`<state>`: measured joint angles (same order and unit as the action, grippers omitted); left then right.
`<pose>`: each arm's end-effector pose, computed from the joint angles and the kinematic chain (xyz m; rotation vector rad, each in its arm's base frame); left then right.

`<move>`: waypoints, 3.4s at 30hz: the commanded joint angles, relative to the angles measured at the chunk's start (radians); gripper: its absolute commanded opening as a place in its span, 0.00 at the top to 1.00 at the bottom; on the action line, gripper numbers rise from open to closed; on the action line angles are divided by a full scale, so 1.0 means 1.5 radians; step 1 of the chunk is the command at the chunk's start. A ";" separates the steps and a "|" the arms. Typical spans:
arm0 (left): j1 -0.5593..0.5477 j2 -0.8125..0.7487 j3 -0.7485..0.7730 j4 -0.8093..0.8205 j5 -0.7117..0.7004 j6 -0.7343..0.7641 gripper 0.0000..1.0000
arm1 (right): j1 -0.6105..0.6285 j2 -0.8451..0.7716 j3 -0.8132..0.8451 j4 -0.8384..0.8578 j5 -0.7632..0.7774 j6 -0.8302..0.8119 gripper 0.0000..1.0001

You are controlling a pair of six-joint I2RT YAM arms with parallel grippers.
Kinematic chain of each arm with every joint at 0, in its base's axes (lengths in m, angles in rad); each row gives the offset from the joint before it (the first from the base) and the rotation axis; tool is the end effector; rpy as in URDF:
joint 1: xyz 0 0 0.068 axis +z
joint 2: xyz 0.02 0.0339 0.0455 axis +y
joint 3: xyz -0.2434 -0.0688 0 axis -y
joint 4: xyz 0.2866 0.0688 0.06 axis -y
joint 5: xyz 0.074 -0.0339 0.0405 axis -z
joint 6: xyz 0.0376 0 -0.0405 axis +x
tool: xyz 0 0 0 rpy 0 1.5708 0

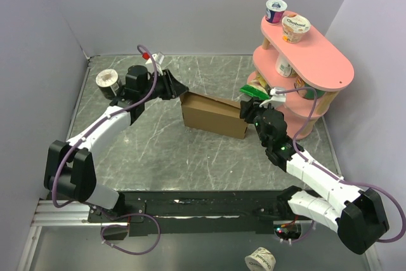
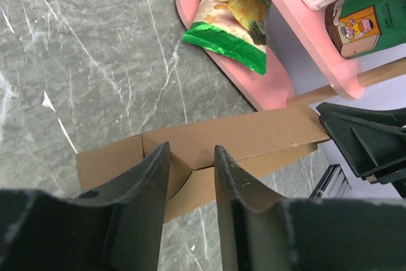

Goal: Fold the paper box

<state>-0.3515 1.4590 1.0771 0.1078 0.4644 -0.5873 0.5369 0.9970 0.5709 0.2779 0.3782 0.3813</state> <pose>0.3554 -0.1483 0.2751 0.1161 1.9528 -1.0660 0.2489 0.1320 0.2380 0.1473 1.7151 0.3572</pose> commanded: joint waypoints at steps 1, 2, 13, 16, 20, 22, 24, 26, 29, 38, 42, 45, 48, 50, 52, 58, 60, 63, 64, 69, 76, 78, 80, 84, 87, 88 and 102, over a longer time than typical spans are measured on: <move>-0.006 0.021 0.028 -0.002 -0.004 0.007 0.66 | 0.004 0.028 -0.039 -0.160 0.014 -0.018 0.49; -0.006 0.024 0.030 -0.003 -0.003 0.007 0.71 | 0.005 0.027 -0.039 -0.161 0.015 -0.018 0.49; -0.007 0.008 -0.040 0.023 0.015 -0.023 0.85 | 0.006 0.023 -0.051 -0.161 0.027 -0.016 0.49; -0.007 0.007 -0.050 0.031 0.017 -0.030 0.79 | 0.006 0.023 -0.051 -0.160 0.026 -0.017 0.50; -0.006 0.000 -0.029 0.017 -0.002 -0.008 0.57 | 0.007 0.022 -0.050 -0.161 0.025 -0.019 0.50; -0.006 0.008 -0.013 -0.007 -0.007 0.009 0.54 | 0.006 0.021 -0.051 -0.162 0.024 -0.018 0.50; -0.006 0.021 0.006 -0.019 -0.006 0.019 0.54 | 0.007 0.016 -0.052 -0.162 0.025 -0.018 0.50; -0.006 0.030 0.012 -0.015 -0.004 0.020 0.58 | 0.007 0.014 -0.053 -0.164 0.028 -0.019 0.50; -0.007 0.050 0.026 -0.024 0.007 0.016 0.59 | 0.007 0.014 -0.052 -0.167 0.030 -0.021 0.49; -0.014 0.069 0.049 -0.109 -0.020 0.040 0.63 | 0.007 0.014 -0.052 -0.165 0.032 -0.024 0.49; -0.015 0.082 0.055 -0.131 -0.022 0.043 0.63 | 0.007 0.015 -0.053 -0.161 0.029 -0.025 0.49; -0.016 0.078 0.051 -0.133 -0.039 0.046 0.61 | 0.008 0.011 -0.057 -0.159 0.029 -0.025 0.49; -0.016 0.079 0.053 -0.141 -0.055 0.052 0.59 | 0.008 0.005 -0.063 -0.157 0.029 -0.025 0.49; -0.016 0.086 0.064 -0.162 -0.062 0.059 0.55 | 0.008 0.002 -0.065 -0.158 0.029 -0.025 0.48; -0.017 0.088 0.068 -0.168 -0.063 0.065 0.56 | 0.009 -0.001 -0.068 -0.156 0.027 -0.024 0.48; -0.019 0.105 0.084 -0.192 -0.054 0.071 0.69 | 0.008 -0.007 -0.078 -0.149 0.025 -0.022 0.48; -0.021 0.110 0.083 -0.197 -0.050 0.068 0.72 | 0.008 -0.008 -0.079 -0.147 0.024 -0.021 0.48; -0.026 0.111 0.082 -0.213 -0.060 0.073 0.68 | 0.008 -0.007 -0.081 -0.144 0.023 -0.021 0.48; -0.027 0.110 0.081 -0.215 -0.071 0.074 0.64 | 0.007 -0.007 -0.081 -0.143 0.024 -0.022 0.48; -0.029 0.124 0.077 -0.211 -0.051 0.067 0.66 | 0.008 -0.005 -0.080 -0.140 0.022 -0.024 0.48; -0.041 0.126 0.068 -0.189 -0.021 0.043 0.73 | 0.008 -0.004 -0.080 -0.137 0.024 -0.026 0.48; -0.041 0.124 0.063 -0.185 -0.017 0.038 0.73 | 0.008 -0.002 -0.078 -0.137 0.024 -0.026 0.48; -0.041 0.123 0.048 -0.168 -0.009 0.024 0.74 | 0.009 0.000 -0.078 -0.136 0.023 -0.027 0.48; -0.041 0.127 0.019 -0.110 0.044 -0.021 0.77 | 0.008 0.003 -0.079 -0.135 0.021 -0.025 0.48; -0.048 0.126 0.007 -0.099 0.044 -0.033 0.77 | 0.008 0.001 -0.080 -0.134 0.023 -0.024 0.48; -0.050 0.126 0.006 -0.101 0.038 -0.032 0.78 | 0.009 0.000 -0.081 -0.134 0.022 -0.025 0.48; -0.059 0.115 -0.019 -0.152 -0.039 0.024 0.87 | 0.008 -0.010 -0.099 -0.146 0.019 -0.007 0.48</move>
<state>-0.3912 1.5787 1.1034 0.1421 0.3946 -0.6079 0.5453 0.9474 0.4965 0.3275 0.4179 0.3698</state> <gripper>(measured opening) 0.246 0.518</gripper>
